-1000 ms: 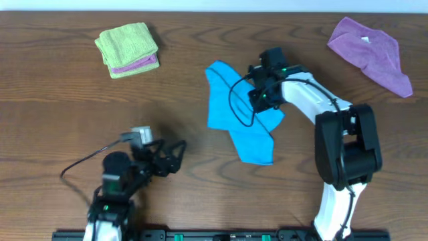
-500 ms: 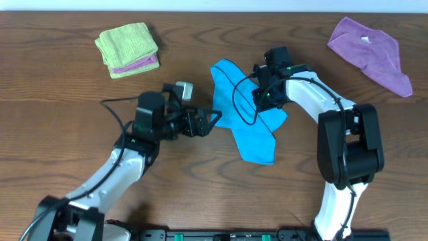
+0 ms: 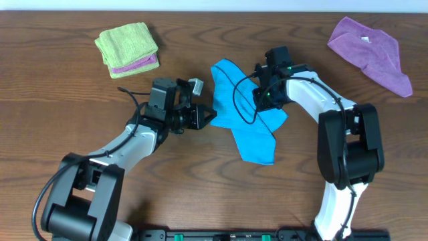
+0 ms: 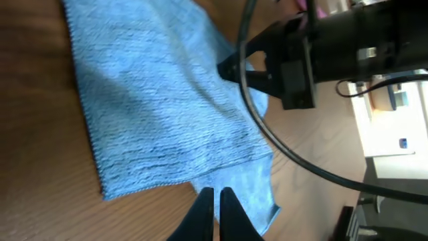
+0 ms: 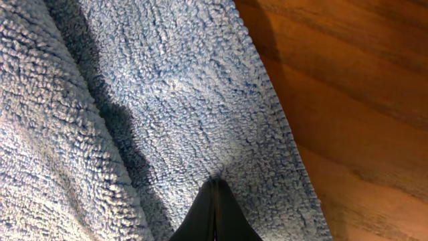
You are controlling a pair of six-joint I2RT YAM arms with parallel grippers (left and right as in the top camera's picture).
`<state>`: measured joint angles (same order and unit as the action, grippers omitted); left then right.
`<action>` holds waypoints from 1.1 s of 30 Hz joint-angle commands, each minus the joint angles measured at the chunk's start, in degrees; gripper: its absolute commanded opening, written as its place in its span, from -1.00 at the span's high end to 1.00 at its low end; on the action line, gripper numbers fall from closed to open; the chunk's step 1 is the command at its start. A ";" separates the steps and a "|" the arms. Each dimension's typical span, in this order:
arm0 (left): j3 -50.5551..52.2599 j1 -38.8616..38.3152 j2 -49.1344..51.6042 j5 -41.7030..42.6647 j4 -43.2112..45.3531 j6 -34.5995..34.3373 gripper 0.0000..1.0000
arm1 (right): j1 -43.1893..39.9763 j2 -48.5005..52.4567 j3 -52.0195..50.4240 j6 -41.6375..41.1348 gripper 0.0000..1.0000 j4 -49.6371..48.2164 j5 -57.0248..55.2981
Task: Fold the cloth
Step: 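Lower the left gripper onto the blue cloth's left edge and grasp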
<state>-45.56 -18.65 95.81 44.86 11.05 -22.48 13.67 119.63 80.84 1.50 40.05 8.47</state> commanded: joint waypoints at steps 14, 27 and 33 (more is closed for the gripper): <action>-1.11 -5.22 0.28 -11.89 -2.10 3.17 0.88 | -0.48 3.39 -0.96 -1.70 0.97 2.36 -0.02; -2.95 -5.49 0.46 -21.57 -4.33 8.48 0.89 | -0.48 3.39 -0.96 -1.66 0.97 2.36 1.25; -10.86 -5.60 3.37 -24.33 -13.86 15.58 0.89 | -0.48 3.39 -0.96 -1.68 0.97 2.36 1.51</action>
<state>-52.03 -24.12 97.06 22.85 -0.27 -12.88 13.61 119.63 80.95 0.62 41.28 9.41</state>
